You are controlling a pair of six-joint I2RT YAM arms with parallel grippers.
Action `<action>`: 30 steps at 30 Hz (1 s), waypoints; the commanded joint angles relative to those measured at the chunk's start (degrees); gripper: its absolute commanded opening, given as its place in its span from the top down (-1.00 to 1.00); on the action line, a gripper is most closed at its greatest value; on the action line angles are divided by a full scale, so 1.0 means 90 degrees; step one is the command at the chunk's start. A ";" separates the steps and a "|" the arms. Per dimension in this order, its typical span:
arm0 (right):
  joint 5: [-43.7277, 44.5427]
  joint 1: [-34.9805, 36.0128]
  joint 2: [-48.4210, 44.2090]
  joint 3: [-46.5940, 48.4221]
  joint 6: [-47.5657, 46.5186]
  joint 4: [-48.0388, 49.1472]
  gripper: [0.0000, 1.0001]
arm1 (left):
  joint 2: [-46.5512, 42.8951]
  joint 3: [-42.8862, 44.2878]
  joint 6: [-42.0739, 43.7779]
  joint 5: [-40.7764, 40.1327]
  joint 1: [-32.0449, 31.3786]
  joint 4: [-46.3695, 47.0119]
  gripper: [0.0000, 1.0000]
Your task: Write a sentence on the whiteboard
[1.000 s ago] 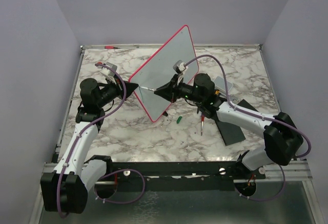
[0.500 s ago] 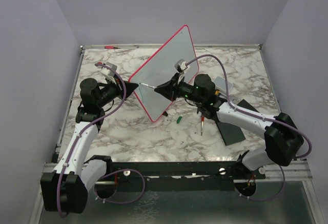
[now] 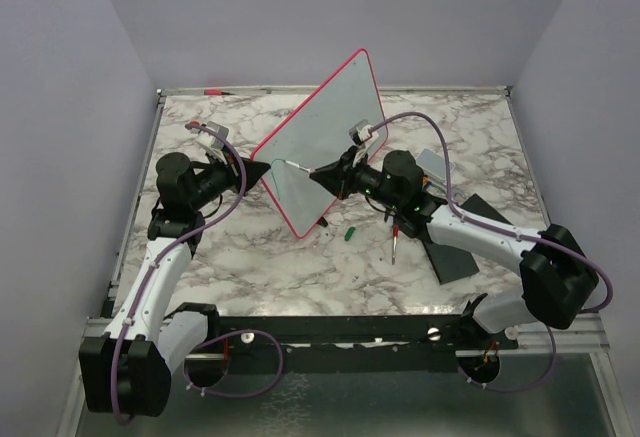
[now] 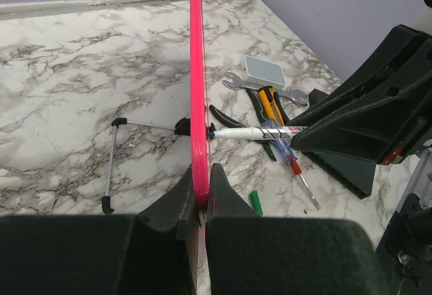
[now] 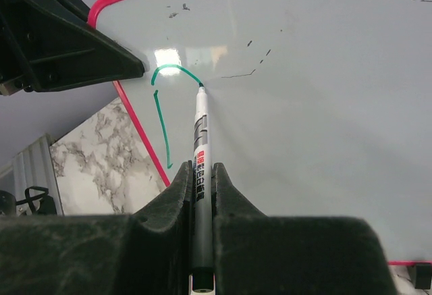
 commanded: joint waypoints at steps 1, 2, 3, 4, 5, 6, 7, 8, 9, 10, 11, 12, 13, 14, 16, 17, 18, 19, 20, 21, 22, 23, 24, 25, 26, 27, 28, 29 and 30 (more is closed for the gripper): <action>-0.0142 0.0021 -0.0024 -0.0151 -0.0072 -0.0141 0.99 | 0.0151 -0.0249 0.0388 0.0418 -0.0131 -0.0991 1.00; -0.0241 0.0031 -0.0013 -0.0153 -0.0087 -0.0121 0.99 | 0.0158 -0.0243 0.0389 0.0418 -0.0131 -0.0991 1.00; -0.0312 0.0035 -0.0001 -0.0157 -0.0102 -0.0108 0.99 | 0.0160 -0.0247 0.0389 0.0418 -0.0133 -0.0994 1.00; -0.0363 0.0065 0.0014 -0.0157 -0.0132 -0.0102 0.99 | 0.0168 -0.0245 0.0381 0.0418 -0.0132 -0.0987 1.00; -0.0396 0.0103 0.0020 -0.0157 -0.0176 -0.0100 0.99 | 0.0170 -0.0242 0.0384 0.0418 -0.0132 -0.0991 1.00; -0.0431 0.0143 0.0040 -0.0151 -0.0209 -0.0098 0.99 | 0.0170 -0.0246 0.0387 0.0418 -0.0132 -0.0991 1.00; -0.0477 0.0182 0.0060 -0.0141 -0.0234 -0.0092 0.99 | 0.0170 -0.0244 0.0388 0.0418 -0.0138 -0.0989 1.00; -0.0481 0.0221 0.0087 -0.0126 -0.0245 -0.0091 0.99 | 0.0175 -0.0249 0.0389 0.0418 -0.0137 -0.0991 1.00; -0.0469 0.0260 0.0109 -0.0106 -0.0258 -0.0091 0.99 | 0.0176 -0.0248 0.0389 0.0418 -0.0132 -0.0991 1.00; -0.0460 0.0291 0.0128 -0.0096 -0.0254 -0.0091 0.99 | 0.0171 -0.0241 0.0386 0.0418 -0.0132 -0.0991 1.00; -0.0439 0.0315 0.0150 -0.0081 -0.0266 -0.0091 0.99 | 0.0170 -0.0241 0.0387 0.0418 -0.0131 -0.0990 1.00; -0.0417 0.0335 0.0167 -0.0075 -0.0266 -0.0086 0.99 | 0.0170 -0.0241 0.0385 0.0417 -0.0135 -0.0990 1.00; -0.0380 0.0355 0.0171 -0.0070 -0.0267 -0.0096 0.99 | 0.0170 -0.0245 0.0383 0.0418 -0.0135 -0.0990 1.00; -0.0327 0.0366 0.0181 -0.0074 -0.0259 -0.0108 0.99 | 0.0170 -0.0248 0.0386 0.0418 -0.0139 -0.0991 1.00; -0.0143 0.0369 0.0173 -0.0098 -0.0207 -0.0132 0.99 | 0.0165 -0.0244 0.0386 0.0418 -0.0139 -0.0986 1.00; -0.0027 0.0369 0.0159 -0.0127 -0.0185 -0.0139 0.99 | 0.0161 -0.0246 0.0388 0.0418 -0.0137 -0.0990 1.00; 0.0090 0.0369 0.0134 -0.0156 -0.0163 -0.0140 0.99 | 0.0161 -0.0244 0.0389 0.0418 -0.0137 -0.0991 1.00; 0.0218 0.0369 0.0106 -0.0189 -0.0130 -0.0140 0.99 | 0.0152 -0.0256 0.0385 0.0410 -0.0132 -0.0986 1.00; 0.0348 0.0369 0.0076 -0.0209 -0.0107 -0.0145 0.99 | 0.0151 -0.0258 0.0386 0.0409 -0.0140 -0.0990 1.00; 0.0472 0.0369 0.0046 -0.0229 -0.0068 -0.0161 0.99 | 0.0146 -0.0259 0.0382 0.0409 -0.0132 -0.0991 1.00; 0.0592 0.0369 0.0018 -0.0255 -0.0032 -0.0163 0.99 | 0.0142 -0.0255 0.0387 0.0404 -0.0137 -0.0990 1.00; 0.0701 0.0369 -0.0014 -0.0265 -0.0017 -0.0194 0.99 | 0.0131 -0.0259 0.0382 0.0403 -0.0140 -0.0991 1.00; 0.0811 0.0369 -0.0036 -0.0283 0.0000 -0.0227 0.99 | 0.0128 -0.0254 0.0385 0.0403 -0.0135 -0.0991 1.00; 0.0923 0.0369 -0.0054 -0.0292 0.0007 -0.0266 0.99 | 0.0131 -0.0256 0.0387 0.0399 -0.0140 -0.0991 1.00; 0.1018 0.0369 -0.0080 -0.0319 0.0015 -0.0284 0.99 | 0.0131 -0.0250 0.0388 0.0399 -0.0136 -0.0991 1.00; 0.1119 0.0369 -0.0109 -0.0361 0.0027 -0.0286 0.99 | 0.0119 -0.0256 0.0389 0.0399 -0.0133 -0.0992 1.00; 0.1204 0.0369 -0.0159 -0.0407 0.0023 -0.0307 0.99 | 0.0121 -0.0265 0.0389 0.0399 -0.0134 -0.0990 1.00; 0.1265 0.0369 -0.0187 -0.0447 0.0027 -0.0338 0.99 | 0.0113 -0.0261 0.0385 0.0399 -0.0132 -0.0991 1.00; 0.1322 0.0369 -0.0221 -0.0482 0.0016 -0.0380 0.99 | 0.0109 -0.0261 0.0380 0.0394 -0.0132 -0.0991 1.00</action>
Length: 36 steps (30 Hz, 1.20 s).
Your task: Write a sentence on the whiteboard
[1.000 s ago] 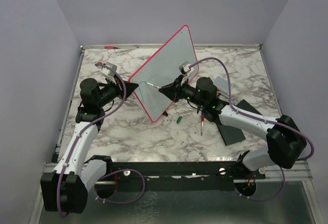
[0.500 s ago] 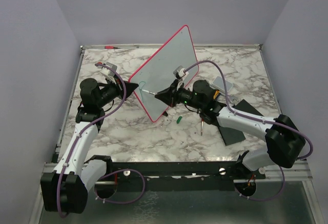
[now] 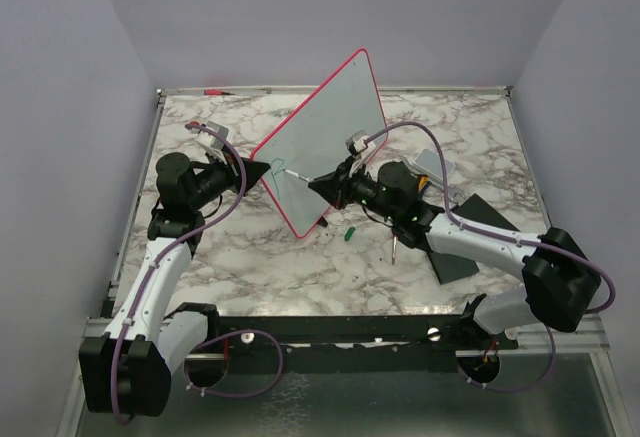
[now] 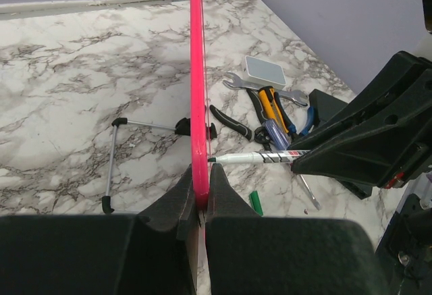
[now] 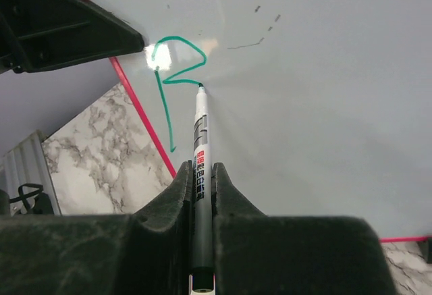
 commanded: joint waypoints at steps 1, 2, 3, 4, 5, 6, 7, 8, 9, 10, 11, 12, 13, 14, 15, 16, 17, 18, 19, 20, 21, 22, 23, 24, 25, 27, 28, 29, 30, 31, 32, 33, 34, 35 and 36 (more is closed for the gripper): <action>0.0824 -0.0010 -0.0137 -0.0268 0.0010 -0.0381 0.99 | 0.0111 -0.0261 0.0378 0.0415 -0.0135 -0.0991 1.00; 0.0808 -0.0010 -0.0156 -0.0301 0.0004 -0.0381 0.99 | 0.0112 -0.0264 0.0378 0.0420 -0.0133 -0.0991 1.00; 0.0790 -0.0010 -0.0162 -0.0329 0.0015 -0.0393 0.99 | 0.0112 -0.0265 0.0379 0.0421 -0.0137 -0.0991 1.00; 0.0751 -0.0005 -0.0163 -0.0366 0.0015 -0.0401 0.99 | 0.0117 -0.0256 0.0379 0.0421 -0.0138 -0.0991 1.00; 0.0719 -0.0009 -0.0158 -0.0376 0.0021 -0.0417 0.99 | 0.0120 -0.0255 0.0381 0.0421 -0.0131 -0.0991 1.00; 0.0698 -0.0010 -0.0148 -0.0406 0.0036 -0.0420 0.99 | 0.0118 -0.0259 0.0377 0.0421 -0.0137 -0.0990 1.00; 0.0677 -0.0010 -0.0139 -0.0434 0.0049 -0.0416 0.99 | 0.0108 -0.0264 0.0374 0.0421 -0.0138 -0.0991 1.00; 0.0643 -0.0010 -0.0135 -0.0457 0.0057 -0.0416 0.99 | 0.0111 -0.0261 0.0377 0.0421 -0.0140 -0.0990 1.00; 0.0583 -0.0010 -0.0118 -0.0469 0.0055 -0.0407 0.99 | 0.0109 -0.0265 0.0379 0.0421 -0.0137 -0.0991 1.00; 0.0497 -0.0009 -0.0102 -0.0483 0.0053 -0.0401 0.99 | 0.0100 -0.0268 0.0378 0.0421 -0.0140 -0.0990 1.00; 0.0402 -0.0010 -0.0091 -0.0503 0.0052 -0.0376 0.99 | 0.0099 -0.0262 0.0379 0.0421 -0.0132 -0.0985 1.00; 0.0290 -0.0010 -0.0079 -0.0514 0.0046 -0.0346 0.99 | 0.0108 -0.0264 0.0374 0.0421 -0.0132 -0.0990 1.00; 0.0191 -0.0001 -0.0068 -0.0527 0.0054 -0.0311 0.99 | 0.0109 -0.0261 0.0378 0.0421 -0.0140 -0.0990 1.00; 0.0102 0.0004 -0.0050 -0.0527 0.0049 -0.0278 0.99 | 0.0110 -0.0264 0.0379 0.0421 -0.0136 -0.0990 1.00; 0.0042 0.0021 -0.0033 -0.0529 0.0038 -0.0248 0.99 | 0.0111 -0.0263 0.0374 0.0421 -0.0139 -0.0991 1.00; -0.0007 0.0046 -0.0016 -0.0520 0.0011 -0.0220 0.99 | 0.0099 -0.0261 0.0376 0.0421 -0.0138 -0.0986 1.00; -0.0049 0.0084 -0.0001 -0.0505 -0.0024 -0.0208 0.99 | 0.0102 -0.0268 0.0378 0.0421 -0.0133 -0.0988 1.00; -0.0073 0.0116 0.0013 -0.0494 -0.0034 -0.0205 0.99 | 0.0102 -0.0269 0.0379 0.0416 -0.0135 -0.0987 1.00; -0.0110 0.0155 0.0035 -0.0490 -0.0039 -0.0194 0.99 | 0.0104 -0.0262 0.0379 0.0418 -0.0133 -0.0986 1.00; -0.0143 0.0197 0.0054 -0.0491 -0.0045 -0.0184 0.99 | 0.0102 -0.0259 0.0376 0.0415 -0.0134 -0.0990 1.00; -0.0163 0.0238 0.0065 -0.0485 -0.0043 -0.0174 0.99 | 0.0095 -0.0262 0.0376 0.0418 -0.0132 -0.0990 1.00; -0.0182 0.0286 0.0086 -0.0494 -0.0045 -0.0158 0.99 | 0.0092 -0.0262 0.0374 0.0415 -0.0137 -0.0990 1.00; -0.0188 0.0335 0.0111 -0.0486 -0.0050 -0.0148 0.99 | 0.0092 -0.0259 0.0377 0.0412 -0.0133 -0.0993 1.00; -0.0182 0.0383 0.0126 -0.0484 -0.0047 -0.0139 0.99 | 0.0092 -0.0260 0.0377 0.0411 -0.0137 -0.0983 1.00; -0.0186 0.0426 0.0148 -0.0474 -0.0058 -0.0137 0.99 | 0.0101 -0.0263 0.0377 0.0420 -0.0140 -0.0986 1.00; -0.0154 0.0505 0.0194 -0.0455 -0.0065 -0.0141 0.99 | 0.0102 -0.0262 0.0379 0.0420 -0.0133 -0.0987 1.00; -0.0124 0.0537 0.0213 -0.0451 -0.0069 -0.0142 0.99 | 0.0097 -0.0261 0.0378 0.0421 -0.0134 -0.0982 1.00; -0.0093 0.0559 0.0224 -0.0452 -0.0074 -0.0142 0.99 | 0.0093 -0.0267 0.0379 0.0421 -0.0131 -0.0981 1.00; -0.0065 0.0574 0.0229 -0.0455 -0.0066 -0.0134 0.99 | 0.0092 -0.0260 0.0379 0.0421 -0.0137 -0.0984 1.00; -0.0007 0.0584 0.0223 -0.0474 -0.0050 -0.0120 0.99 | 0.0092 -0.0262 0.0379 0.0407 -0.0138 -0.0988 1.00; 0.0048 0.0585 0.0197 -0.0492 -0.0044 -0.0107 0.99 | 0.0087 -0.0266 0.0379 0.0410 -0.0140 -0.0982 1.00; 0.0077 0.0586 0.0164 -0.0515 -0.0030 -0.0080 0.99 | 0.0083 -0.0269 0.0378 0.0411 -0.0133 -0.0981 1.00; 0.0104 0.0586 0.0116 -0.0533 -0.0034 -0.0065 0.99 | 0.0082 -0.0260 0.0379 0.0411 -0.0132 -0.0983 1.00; 0.0140 0.0586 0.0049 -0.0551 -0.0023 -0.0052 0.99 | 0.0082 -0.0267 0.0376 0.0401 -0.0136 -0.0983 1.00; 0.0163 0.0586 -0.0023 -0.0585 -0.0018 -0.0033 0.99 | 0.0082 -0.0261 0.0379 0.0396 -0.0140 -0.0984 1.00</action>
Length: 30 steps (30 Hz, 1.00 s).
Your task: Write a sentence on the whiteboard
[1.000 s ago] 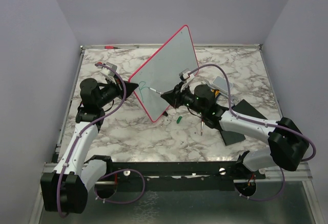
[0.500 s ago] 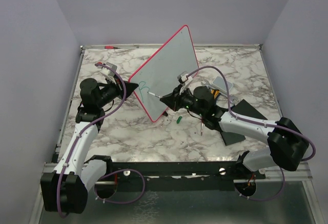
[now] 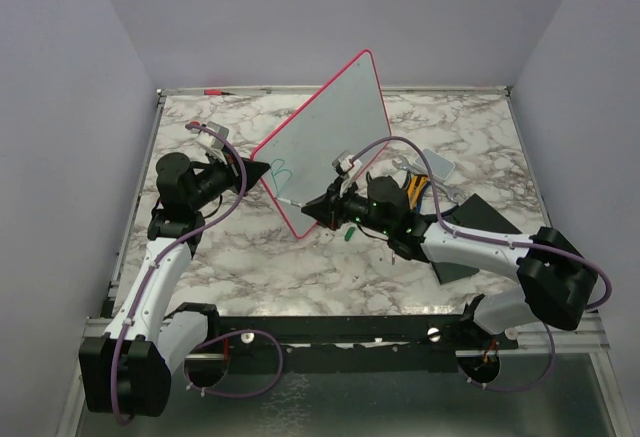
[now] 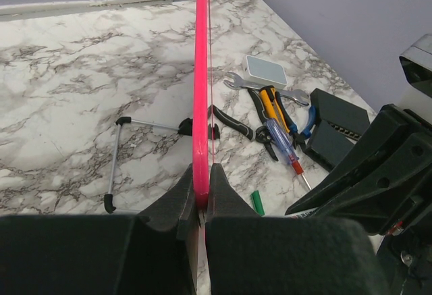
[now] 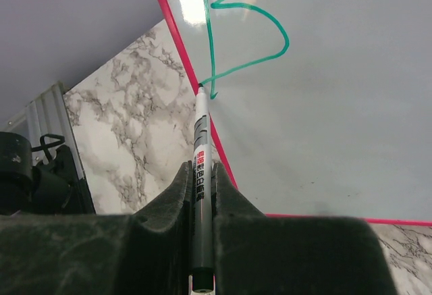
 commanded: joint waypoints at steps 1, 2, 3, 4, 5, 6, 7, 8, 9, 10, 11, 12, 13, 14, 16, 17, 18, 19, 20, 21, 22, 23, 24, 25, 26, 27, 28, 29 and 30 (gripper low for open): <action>0.0280 0.0042 -0.0151 -0.0212 -0.0055 0.0069 0.99 | 0.0095 -0.0264 0.0331 0.0397 -0.0139 -0.0972 1.00; 0.0291 0.0047 -0.0258 -0.0239 -0.0063 0.0053 0.99 | 0.0087 -0.0262 0.0325 0.0396 -0.0134 -0.0970 1.00; 0.0293 0.0042 -0.0367 -0.0268 -0.0071 0.0025 0.99 | 0.0085 -0.0262 0.0339 0.0389 -0.0134 -0.0969 1.00; 0.0278 0.0042 -0.0500 -0.0301 -0.0083 0.0005 0.99 | 0.0090 -0.0262 0.0342 0.0381 -0.0132 -0.0977 1.00; 0.0272 0.0042 -0.0633 -0.0346 -0.0092 -0.0016 0.99 | 0.0094 -0.0262 0.0342 0.0370 -0.0135 -0.0973 1.00; 0.0279 0.0043 -0.0785 -0.0392 -0.0095 -0.0056 0.99 | 0.0094 -0.0263 0.0342 0.0367 -0.0139 -0.0970 1.00; 0.0297 0.0042 -0.0933 -0.0421 -0.0093 -0.0123 0.99 | 0.0095 -0.0267 0.0342 0.0367 -0.0138 -0.0969 1.00; 0.0315 0.0042 -0.1071 -0.0444 -0.0092 -0.0205 0.99 | 0.0095 -0.0265 0.0342 0.0367 -0.0139 -0.0977 1.00; 0.0343 0.0042 -0.1218 -0.0476 -0.0097 -0.0284 0.99 | 0.0095 -0.0265 0.0342 0.0366 -0.0134 -0.0975 1.00; 0.0377 0.0042 -0.1341 -0.0495 -0.0081 -0.0358 0.99 | 0.0086 -0.0260 0.0340 0.0367 -0.0137 -0.0971 1.00; 0.0431 0.0042 -0.1462 -0.0512 -0.0073 -0.0440 0.99 | 0.0085 -0.0264 0.0345 0.0358 -0.0138 -0.0978 1.00; 0.0523 0.0042 -0.1559 -0.0501 -0.0028 -0.0534 0.99 | 0.0085 -0.0267 0.0350 0.0349 -0.0132 -0.0976 1.00; 0.0596 0.0042 -0.1638 -0.0493 0.0005 -0.0642 0.99 | 0.0085 -0.0263 0.0350 0.0346 -0.0138 -0.0976 1.00; 0.0665 0.0042 -0.1727 -0.0495 -0.0003 -0.0719 0.99 | 0.0077 -0.0269 0.0359 0.0339 -0.0137 -0.0972 1.00; 0.0714 0.0042 -0.1871 -0.0526 -0.0079 -0.0794 0.99 | 0.0075 -0.0277 0.0367 0.0321 -0.0136 -0.0975 1.00; 0.0745 0.0034 -0.1921 -0.0536 -0.0132 -0.0824 0.99 | 0.0073 -0.0265 0.0366 0.0310 -0.0139 -0.0978 1.00; 0.0748 0.0025 -0.1949 -0.0525 -0.0187 -0.0865 0.99 | 0.0081 -0.0261 0.0380 0.0295 -0.0139 -0.0979 1.00; 0.0679 -0.0020 -0.1943 -0.0488 -0.0249 -0.0922 0.99 | 0.0084 -0.0266 0.0383 0.0282 -0.0131 -0.0979 1.00; 0.0619 -0.0060 -0.1926 -0.0449 -0.0288 -0.0974 0.99 | 0.0085 -0.0258 0.0390 0.0288 -0.0133 -0.0979 1.00; 0.0541 -0.0124 -0.1899 -0.0428 -0.0310 -0.0997 0.99 | 0.0084 -0.0259 0.0391 0.0284 -0.0139 -0.0985 1.00; 0.0387 -0.0206 -0.1870 -0.0401 -0.0323 -0.0999 0.99 | 0.0085 -0.0259 0.0399 0.0276 -0.0137 -0.0988 1.00; 0.0253 -0.0275 -0.1848 -0.0381 -0.0333 -0.0994 0.99 | 0.0085 -0.0265 0.0401 0.0274 -0.0133 -0.0989 1.00; 0.0152 -0.0337 -0.1825 -0.0381 -0.0328 -0.0970 0.99 | 0.0085 -0.0261 0.0407 0.0264 -0.0129 -0.0997 1.00; 0.0039 -0.0409 -0.1800 -0.0376 -0.0318 -0.0925 0.99 | 0.0076 -0.0266 0.0414 0.0254 -0.0138 -0.1003 1.00; -0.0140 -0.0525 -0.1780 -0.0379 -0.0291 -0.0867 0.99 | 0.0075 -0.0261 0.0414 0.0238 -0.0128 -0.1008 1.00; -0.0305 -0.0652 -0.1747 -0.0387 -0.0243 -0.0793 0.99 | 0.0075 -0.0261 0.0428 0.0218 -0.0134 -0.1017 1.00; -0.0479 -0.0791 -0.1714 -0.0391 -0.0205 -0.0731 0.99 | 0.0075 -0.0265 0.0430 0.0204 -0.0130 -0.1026 1.00; -0.0667 -0.0945 -0.1687 -0.0399 -0.0173 -0.0667 0.99 | 0.0075 -0.0260 0.0444 0.0185 -0.0131 -0.1036 1.00; -0.0786 -0.1077 -0.1644 -0.0395 -0.0153 -0.0608 0.99 | 0.0075 -0.0258 0.0453 0.0175 -0.0131 -0.1046 1.00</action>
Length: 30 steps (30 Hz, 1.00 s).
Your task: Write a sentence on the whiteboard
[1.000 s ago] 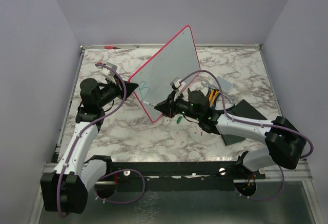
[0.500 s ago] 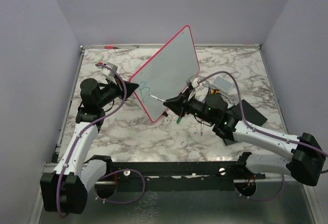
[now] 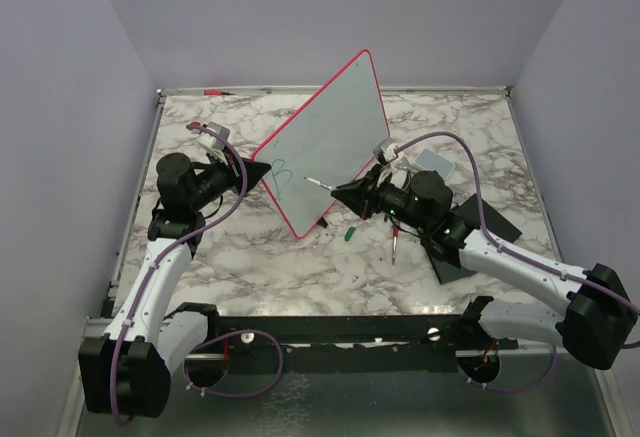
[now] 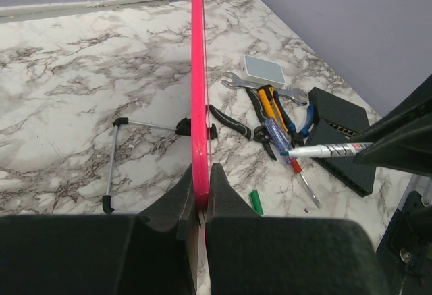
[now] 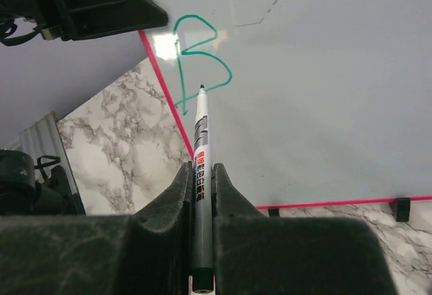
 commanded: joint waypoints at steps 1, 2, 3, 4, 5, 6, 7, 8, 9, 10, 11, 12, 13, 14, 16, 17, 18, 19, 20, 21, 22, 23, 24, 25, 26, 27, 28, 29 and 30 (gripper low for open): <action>-0.0876 -0.0523 0.0182 0.0040 0.0024 0.0202 0.99 | 0.0109 -0.0258 0.0426 0.0157 -0.0090 -0.1045 1.00; -0.1002 -0.0646 0.0233 0.0047 0.0037 0.0250 0.99 | 0.0109 -0.0255 0.0426 0.0150 -0.0092 -0.1049 1.00; -0.1109 -0.0759 0.0287 0.0059 0.0053 0.0342 0.99 | 0.0116 -0.0253 0.0435 0.0141 -0.0092 -0.1055 1.00; -0.1235 -0.0879 0.0343 0.0071 0.0060 0.0416 0.99 | 0.0119 -0.0253 0.0435 0.0131 -0.0093 -0.1059 1.00; -0.1351 -0.0994 0.0408 0.0099 0.0068 0.0466 0.99 | 0.0121 -0.0258 0.0435 0.0127 -0.0097 -0.1059 1.00; -0.1434 -0.1075 0.0475 0.0146 0.0051 0.0497 0.99 | 0.0130 -0.0254 0.0440 0.0126 -0.0094 -0.1060 1.00; -0.1509 -0.1137 0.0547 0.0189 0.0036 0.0520 0.99 | 0.0139 -0.0254 0.0436 0.0125 -0.0100 -0.1060 1.00; -0.1548 -0.1164 0.0608 0.0239 0.0008 0.0538 0.99 | 0.0154 -0.0258 0.0437 0.0129 -0.0098 -0.1060 1.00; -0.1591 -0.1176 0.0667 0.0289 -0.0028 0.0545 0.99 | 0.0160 -0.0244 0.0442 0.0133 -0.0095 -0.1060 1.00; -0.1645 -0.1186 0.0730 0.0340 -0.0066 0.0554 0.99 | 0.0169 -0.0240 0.0437 0.0135 -0.0097 -0.1060 1.00; -0.1719 -0.1188 0.0793 0.0394 -0.0073 0.0561 0.99 | 0.0165 -0.0248 0.0443 0.0127 -0.0096 -0.1060 1.00; -0.1794 -0.1187 0.0860 0.0425 -0.0077 0.0574 0.99 | 0.0166 -0.0240 0.0452 0.0121 -0.0100 -0.1068 1.00; -0.1865 -0.1189 0.0926 0.0445 -0.0078 0.0594 0.99 | 0.0178 -0.0236 0.0459 0.0120 -0.0095 -0.1069 1.00; -0.1931 -0.1186 0.0980 0.0456 -0.0059 0.0609 0.99 | 0.0185 -0.0231 0.0459 0.0120 -0.0096 -0.1069 1.00; -0.2049 -0.1185 0.1087 0.0471 -0.0057 0.0622 0.99 | 0.0215 -0.0221 0.0457 0.0125 -0.0100 -0.1069 1.00; -0.2106 -0.1190 0.1132 0.0474 -0.0060 0.0626 0.99 | 0.0234 -0.0213 0.0469 0.0133 -0.0091 -0.1069 1.00; -0.2141 -0.1181 0.1178 0.0465 -0.0080 0.0642 0.99 | 0.0247 -0.0211 0.0465 0.0142 -0.0092 -0.1069 1.00; -0.2174 -0.1186 0.1218 0.0457 -0.0097 0.0654 0.99 | 0.0257 -0.0210 0.0471 0.0152 -0.0091 -0.1069 1.00; -0.2183 -0.1185 0.1257 0.0455 -0.0105 0.0664 0.99 | 0.0258 -0.0210 0.0465 0.0154 -0.0098 -0.1069 1.00; -0.2192 -0.1190 0.1299 0.0460 -0.0121 0.0661 0.99 | 0.0258 -0.0210 0.0466 0.0155 -0.0099 -0.1069 1.00; -0.2218 -0.1186 0.1339 0.0475 -0.0123 0.0651 0.99 | 0.0258 -0.0210 0.0467 0.0155 -0.0090 -0.1069 1.00; -0.2263 -0.1188 0.1386 0.0479 -0.0116 0.0666 0.99 | 0.0253 -0.0213 0.0465 0.0153 -0.0092 -0.1069 1.00; -0.2305 -0.1180 0.1411 0.0488 -0.0115 0.0690 0.99 | 0.0257 -0.0213 0.0466 0.0163 -0.0092 -0.1069 1.00; -0.2331 -0.1182 0.1429 0.0499 -0.0115 0.0711 0.99 | 0.0266 -0.0214 0.0467 0.0164 -0.0092 -0.1069 1.00; -0.2354 -0.1177 0.1445 0.0509 -0.0096 0.0738 0.99 | 0.0276 -0.0211 0.0465 0.0164 -0.0093 -0.1069 1.00; -0.2376 -0.1176 0.1453 0.0531 -0.0079 0.0766 0.99 | 0.0286 -0.0213 0.0465 0.0173 -0.0097 -0.1069 1.00; -0.2384 -0.1178 0.1471 0.0550 -0.0084 0.0779 0.99 | 0.0296 -0.0211 0.0466 0.0174 -0.0091 -0.1069 1.00; -0.2398 -0.1178 0.1493 0.0571 -0.0078 0.0803 0.99 | 0.0305 -0.0212 0.0472 0.0169 -0.0094 -0.1069 1.00; -0.2418 -0.1178 0.1531 0.0597 -0.0071 0.0810 0.99 | 0.0312 -0.0210 0.0473 0.0181 -0.0100 -0.1069 1.00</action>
